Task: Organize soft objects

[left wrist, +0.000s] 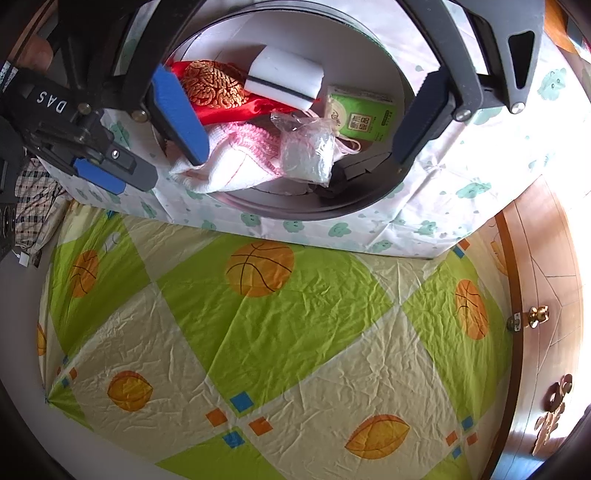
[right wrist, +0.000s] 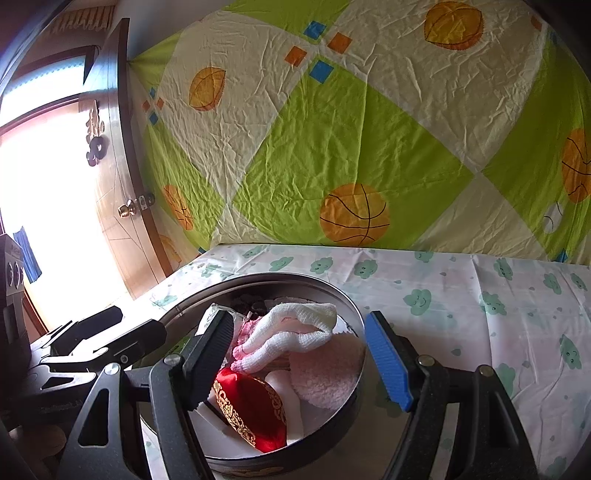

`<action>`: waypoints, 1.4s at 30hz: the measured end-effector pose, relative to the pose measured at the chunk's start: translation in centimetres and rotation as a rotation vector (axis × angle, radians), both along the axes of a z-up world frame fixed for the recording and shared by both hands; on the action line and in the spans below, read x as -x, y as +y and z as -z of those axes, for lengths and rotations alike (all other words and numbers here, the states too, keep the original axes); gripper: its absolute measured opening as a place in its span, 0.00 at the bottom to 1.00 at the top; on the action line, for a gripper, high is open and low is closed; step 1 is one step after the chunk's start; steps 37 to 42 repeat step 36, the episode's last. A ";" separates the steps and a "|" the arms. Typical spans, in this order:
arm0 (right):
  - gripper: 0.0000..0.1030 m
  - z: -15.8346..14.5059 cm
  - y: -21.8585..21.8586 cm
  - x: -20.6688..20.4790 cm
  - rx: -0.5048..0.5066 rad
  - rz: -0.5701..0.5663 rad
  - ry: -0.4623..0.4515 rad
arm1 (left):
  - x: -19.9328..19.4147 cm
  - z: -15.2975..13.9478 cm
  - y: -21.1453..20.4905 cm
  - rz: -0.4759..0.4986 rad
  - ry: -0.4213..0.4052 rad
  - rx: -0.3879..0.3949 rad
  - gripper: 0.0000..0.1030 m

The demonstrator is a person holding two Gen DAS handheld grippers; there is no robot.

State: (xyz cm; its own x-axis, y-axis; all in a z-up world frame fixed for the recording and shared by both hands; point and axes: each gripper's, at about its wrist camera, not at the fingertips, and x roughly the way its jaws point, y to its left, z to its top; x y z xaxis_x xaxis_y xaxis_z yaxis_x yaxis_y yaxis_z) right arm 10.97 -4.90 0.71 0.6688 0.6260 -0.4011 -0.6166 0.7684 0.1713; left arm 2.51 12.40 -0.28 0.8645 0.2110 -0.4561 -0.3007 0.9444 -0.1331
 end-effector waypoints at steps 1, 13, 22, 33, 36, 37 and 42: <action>0.73 0.0 -0.1 0.0 -0.003 0.000 0.001 | 0.0 0.0 0.0 -0.001 0.001 -0.001 0.99; 0.73 -0.4 -0.4 0.7 -0.024 0.002 -0.009 | 0.6 -0.1 0.3 -0.017 0.004 0.010 0.99; 0.73 -0.5 -0.2 0.9 -0.021 -0.001 -0.014 | 0.6 0.0 0.9 -0.063 0.019 0.018 0.99; 0.73 -0.1 -0.1 1.0 -0.018 -0.003 -0.010 | 0.9 0.1 0.6 -0.068 0.008 -0.007 0.99; 0.73 0.0 -0.1 1.0 -0.019 -0.004 -0.013 | 1.0 0.0 0.5 -0.067 0.002 -0.010 0.99; 0.73 0.0 -0.1 1.0 -0.019 -0.004 -0.013 | 1.0 0.0 0.5 -0.067 0.002 -0.010 0.99; 0.73 0.0 -0.1 1.0 -0.019 -0.004 -0.013 | 1.0 0.0 0.5 -0.067 0.002 -0.010 0.99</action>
